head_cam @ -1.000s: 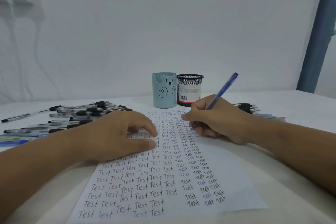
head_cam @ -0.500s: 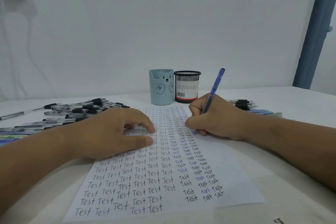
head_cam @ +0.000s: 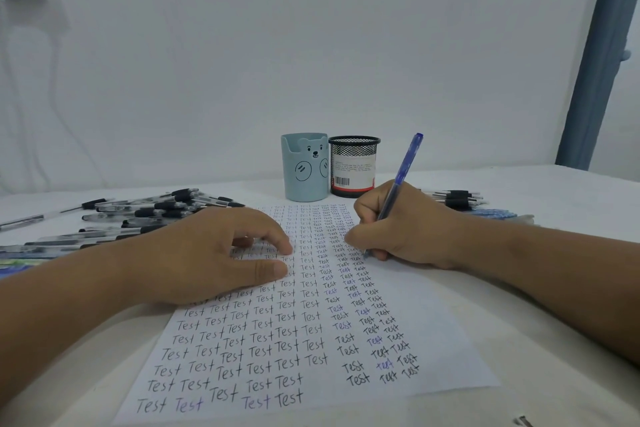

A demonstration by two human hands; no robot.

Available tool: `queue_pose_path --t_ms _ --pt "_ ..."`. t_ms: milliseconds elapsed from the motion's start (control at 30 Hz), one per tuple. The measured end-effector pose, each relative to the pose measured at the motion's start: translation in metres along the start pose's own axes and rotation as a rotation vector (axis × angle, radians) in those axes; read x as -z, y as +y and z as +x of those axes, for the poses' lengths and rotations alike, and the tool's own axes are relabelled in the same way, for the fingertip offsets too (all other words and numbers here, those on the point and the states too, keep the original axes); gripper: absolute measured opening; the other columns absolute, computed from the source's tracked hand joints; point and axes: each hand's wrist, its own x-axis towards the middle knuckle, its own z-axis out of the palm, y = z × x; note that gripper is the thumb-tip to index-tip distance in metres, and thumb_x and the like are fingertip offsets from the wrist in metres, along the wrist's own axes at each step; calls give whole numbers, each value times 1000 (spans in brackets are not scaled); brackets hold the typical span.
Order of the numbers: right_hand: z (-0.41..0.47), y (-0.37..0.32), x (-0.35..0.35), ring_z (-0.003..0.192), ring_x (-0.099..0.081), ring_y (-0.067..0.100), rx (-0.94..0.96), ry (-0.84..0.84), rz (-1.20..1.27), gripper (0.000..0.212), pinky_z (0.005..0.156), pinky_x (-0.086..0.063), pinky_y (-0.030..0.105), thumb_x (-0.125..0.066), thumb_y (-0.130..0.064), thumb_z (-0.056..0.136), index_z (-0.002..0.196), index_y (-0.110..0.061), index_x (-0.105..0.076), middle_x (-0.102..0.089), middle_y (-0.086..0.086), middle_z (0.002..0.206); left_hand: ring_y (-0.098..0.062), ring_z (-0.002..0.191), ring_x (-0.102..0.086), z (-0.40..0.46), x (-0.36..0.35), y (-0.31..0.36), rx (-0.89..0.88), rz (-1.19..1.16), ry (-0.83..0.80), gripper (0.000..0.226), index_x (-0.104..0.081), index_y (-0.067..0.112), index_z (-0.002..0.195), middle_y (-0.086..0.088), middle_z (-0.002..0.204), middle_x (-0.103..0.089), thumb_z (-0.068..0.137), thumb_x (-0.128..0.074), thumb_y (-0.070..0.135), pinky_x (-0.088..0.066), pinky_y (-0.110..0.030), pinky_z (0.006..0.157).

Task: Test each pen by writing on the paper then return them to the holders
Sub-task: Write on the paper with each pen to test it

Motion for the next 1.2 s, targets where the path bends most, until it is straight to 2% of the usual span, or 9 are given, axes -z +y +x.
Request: queue_pose_path --t_ms 200,567,733,867,967,1100,1200 --pt "1 1 0 49 -50 16 33 23 -44 36 59 -42 29 -67 -5 78 53 -11 -40 -49 7 48 5 119 -54 0 1 1 2 12 1 39 -63 60 110 38 124 -57 73 -60 73 -46 -33 108" --pt "2 4 1 46 -51 14 61 14 -42 43 53 -40 26 -67 -3 79 52 -14 -35 -43 4 46 4 121 -54 1 1 0 -8 12 -3 40 -63 60 111 36 125 -58 74 -59 74 -45 -34 110" --pt "3 5 1 47 -45 17 79 17 -57 43 56 -39 30 -66 -3 79 51 -16 -34 -40 4 47 7 119 -53 -1 1 2 10 7 -9 42 -62 60 111 38 124 -57 72 -58 74 -44 -32 110" --pt "3 5 2 46 -51 16 67 -2 -34 45 54 -40 27 -65 -2 80 52 -16 -33 -39 9 50 6 118 -54 -1 1 3 5 16 -8 40 -62 60 111 37 123 -58 73 -59 72 -45 -32 109" --pt "3 5 3 46 -53 16 61 -15 -36 46 51 -41 25 -65 -2 80 50 -18 -34 -38 6 48 6 118 -54 -1 1 3 12 11 -5 41 -62 61 110 37 124 -58 71 -59 74 -45 -32 109" --pt "5 7 2 50 -45 19 81 14 -61 45 56 -40 29 -66 -5 79 50 -18 -34 -40 3 48 4 120 -54 0 1 2 1 15 -9 40 -62 60 111 36 124 -58 73 -59 74 -44 -34 110" --pt "5 6 2 47 -45 18 80 9 -54 46 53 -38 27 -65 -4 79 50 -18 -32 -37 5 49 5 121 -54 -1 1 1 11 5 -9 42 -63 60 111 38 125 -57 72 -59 74 -44 -33 110"
